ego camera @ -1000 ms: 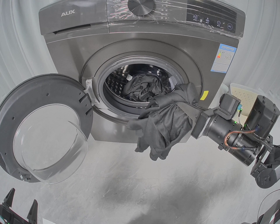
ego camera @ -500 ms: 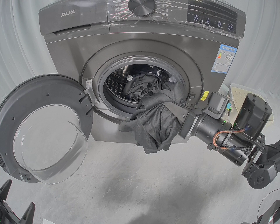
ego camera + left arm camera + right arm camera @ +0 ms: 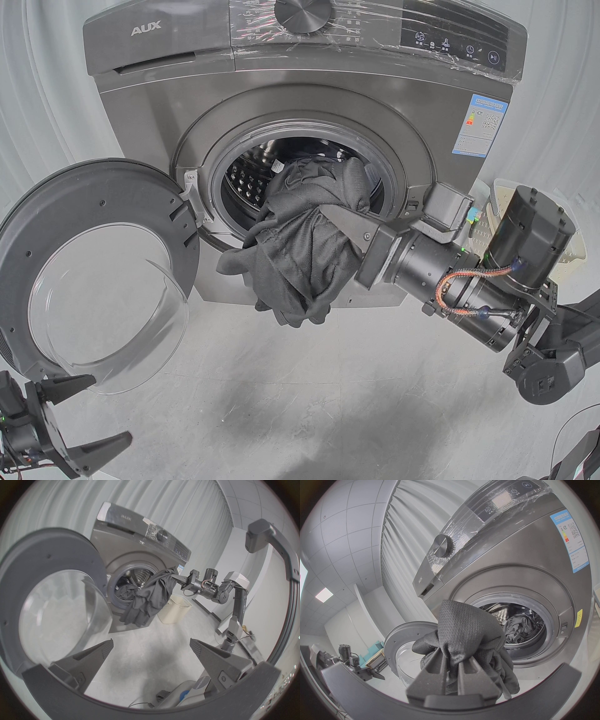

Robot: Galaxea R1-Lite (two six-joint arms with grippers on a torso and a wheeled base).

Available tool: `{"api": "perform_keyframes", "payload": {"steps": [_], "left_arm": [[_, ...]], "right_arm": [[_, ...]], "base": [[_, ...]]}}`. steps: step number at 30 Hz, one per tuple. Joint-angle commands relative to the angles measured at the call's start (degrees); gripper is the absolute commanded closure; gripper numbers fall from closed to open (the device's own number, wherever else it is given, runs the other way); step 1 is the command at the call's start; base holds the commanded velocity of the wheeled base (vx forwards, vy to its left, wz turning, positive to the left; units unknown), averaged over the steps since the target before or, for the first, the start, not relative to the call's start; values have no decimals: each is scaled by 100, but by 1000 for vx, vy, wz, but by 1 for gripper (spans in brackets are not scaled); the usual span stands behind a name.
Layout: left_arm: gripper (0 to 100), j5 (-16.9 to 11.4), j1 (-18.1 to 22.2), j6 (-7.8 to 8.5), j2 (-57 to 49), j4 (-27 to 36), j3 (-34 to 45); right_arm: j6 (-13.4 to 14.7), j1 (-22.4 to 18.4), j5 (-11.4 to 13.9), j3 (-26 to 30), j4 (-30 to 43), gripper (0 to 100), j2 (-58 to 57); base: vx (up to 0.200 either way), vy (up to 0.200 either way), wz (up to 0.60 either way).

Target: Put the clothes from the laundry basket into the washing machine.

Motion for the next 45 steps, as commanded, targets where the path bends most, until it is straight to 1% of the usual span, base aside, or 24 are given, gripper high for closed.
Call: {"api": "perform_keyframes", "payload": {"steps": [1,3,4,5,6,7,9,12,13,16,19,28,32,35,40,45], "left_arm": [[0,-112,-840,-67,2220,-1128,-142],[0,-7,-937,-67,2501,-1357,-151],[0,134,-1051,-41,2905,-1691,-168],[0,186,-1121,-58,3081,-1840,-186],[0,195,-1148,-67,3134,-1893,-195],[0,213,-1297,-85,3441,-2165,-248],[0,222,-1446,-120,3749,-2412,-362],[0,222,-1552,-129,3995,-2526,-459],[0,222,-1666,-173,4215,-2579,-564],[0,222,-1842,-225,4478,-2596,-722],[0,257,-1965,-243,4645,-2596,-880],[0,274,-2070,-261,5270,-2605,-1496],[0,283,-2070,-261,5779,-2728,-1891],[0,327,-2097,-384,6069,-2974,-2137],[0,626,-2167,-586,6658,-3501,-2498],[0,687,-2211,-603,7010,-3774,-2629]], "right_arm": [[65,93,-64,-187,-11,100,131],[65,84,-82,-161,-11,100,131],[65,75,-100,-161,-11,100,131],[65,75,-100,-170,-11,100,131],[65,75,-100,-178,-11,100,131],[65,75,-108,-196,-11,100,131],[65,66,-108,-214,-11,100,131],[65,58,-108,-205,-11,100,131],[65,66,-117,-187,-11,100,122],[65,66,-117,-187,-11,100,105],[65,58,-117,-187,-11,100,105],[65,110,-126,-152,-11,100,87],[65,128,-126,-161,-20,100,87],[56,128,-126,-152,-20,100,87],[56,172,-126,-152,-20,100,69],[56,207,-126,-152,-20,100,34]], "base": [[0,0,0],[0,0,0],[0,0,0],[0,0,0],[0,0,0],[0,0,0],[0,0,0],[0,0,0],[0,0,0],[0,0,0],[0,0,0],[0,0,0],[0,0,0],[0,0,0],[0,0,0],[0,0,0]]}}
